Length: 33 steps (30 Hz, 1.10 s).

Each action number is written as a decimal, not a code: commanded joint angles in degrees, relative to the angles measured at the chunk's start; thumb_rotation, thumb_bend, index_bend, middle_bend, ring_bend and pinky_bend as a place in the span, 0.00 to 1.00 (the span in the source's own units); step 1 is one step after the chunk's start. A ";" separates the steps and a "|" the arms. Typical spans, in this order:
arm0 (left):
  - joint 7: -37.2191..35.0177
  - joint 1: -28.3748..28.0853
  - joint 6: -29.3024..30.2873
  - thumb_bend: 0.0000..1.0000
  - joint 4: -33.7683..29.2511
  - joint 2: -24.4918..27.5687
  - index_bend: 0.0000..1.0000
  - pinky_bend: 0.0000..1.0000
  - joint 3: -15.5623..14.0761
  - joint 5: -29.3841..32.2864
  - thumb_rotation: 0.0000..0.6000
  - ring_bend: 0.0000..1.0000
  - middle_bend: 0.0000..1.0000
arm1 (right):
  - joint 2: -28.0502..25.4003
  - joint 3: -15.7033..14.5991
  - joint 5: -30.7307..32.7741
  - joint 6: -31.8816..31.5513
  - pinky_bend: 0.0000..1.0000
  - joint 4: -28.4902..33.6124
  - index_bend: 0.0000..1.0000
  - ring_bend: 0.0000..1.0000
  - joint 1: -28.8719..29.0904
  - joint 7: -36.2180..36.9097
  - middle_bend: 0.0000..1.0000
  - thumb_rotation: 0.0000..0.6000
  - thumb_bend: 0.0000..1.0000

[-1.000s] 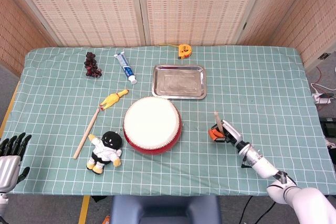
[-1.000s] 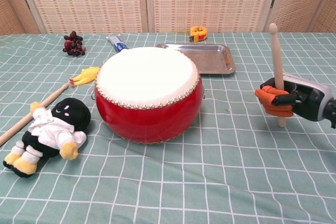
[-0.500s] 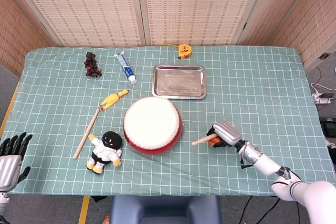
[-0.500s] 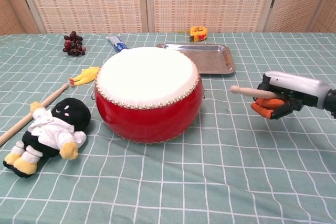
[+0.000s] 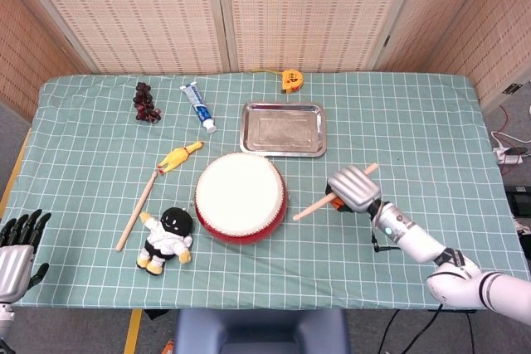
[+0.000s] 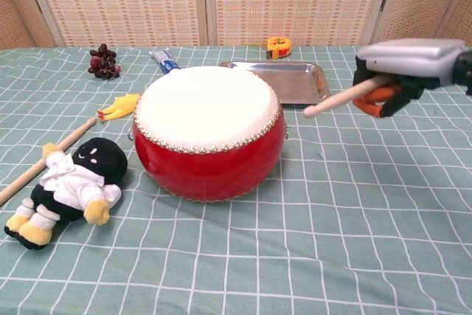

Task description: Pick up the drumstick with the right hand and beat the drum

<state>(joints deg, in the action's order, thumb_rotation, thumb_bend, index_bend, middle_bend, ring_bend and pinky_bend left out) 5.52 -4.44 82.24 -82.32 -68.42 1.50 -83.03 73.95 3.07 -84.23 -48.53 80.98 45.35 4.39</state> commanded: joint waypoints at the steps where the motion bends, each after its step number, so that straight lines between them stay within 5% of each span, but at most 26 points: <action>1: -0.27 -0.03 0.12 0.23 0.13 -0.08 0.03 0.02 -0.05 -0.27 1.00 0.02 0.00 | -0.49 3.27 4.73 3.81 1.00 1.53 1.00 1.00 2.72 -4.51 1.00 1.00 1.00; 20: -1.66 0.65 0.78 0.23 0.97 -0.44 0.03 0.02 -0.39 -0.43 1.00 0.02 0.00 | 10.13 9.23 22.78 7.36 1.00 -3.77 1.00 1.00 9.75 -20.41 1.00 1.00 1.00; 30: -1.72 0.70 0.65 0.23 1.14 -0.51 0.03 0.02 -0.37 -0.31 1.00 0.02 0.00 | 14.42 7.51 28.63 4.02 1.00 -6.70 1.00 1.00 13.84 -35.54 1.00 1.00 1.00; 33: -1.85 0.78 0.61 0.23 1.33 -0.56 0.03 0.02 -0.40 -0.21 1.00 0.02 0.00 | 14.85 8.55 30.20 2.78 1.00 -5.67 1.00 1.00 13.64 -35.05 1.00 1.00 1.00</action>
<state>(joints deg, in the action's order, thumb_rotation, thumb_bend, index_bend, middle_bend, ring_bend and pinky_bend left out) 3.67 -3.66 82.86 -80.98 -68.98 1.10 -83.23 87.98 11.20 -55.21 -44.54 75.07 58.58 -31.34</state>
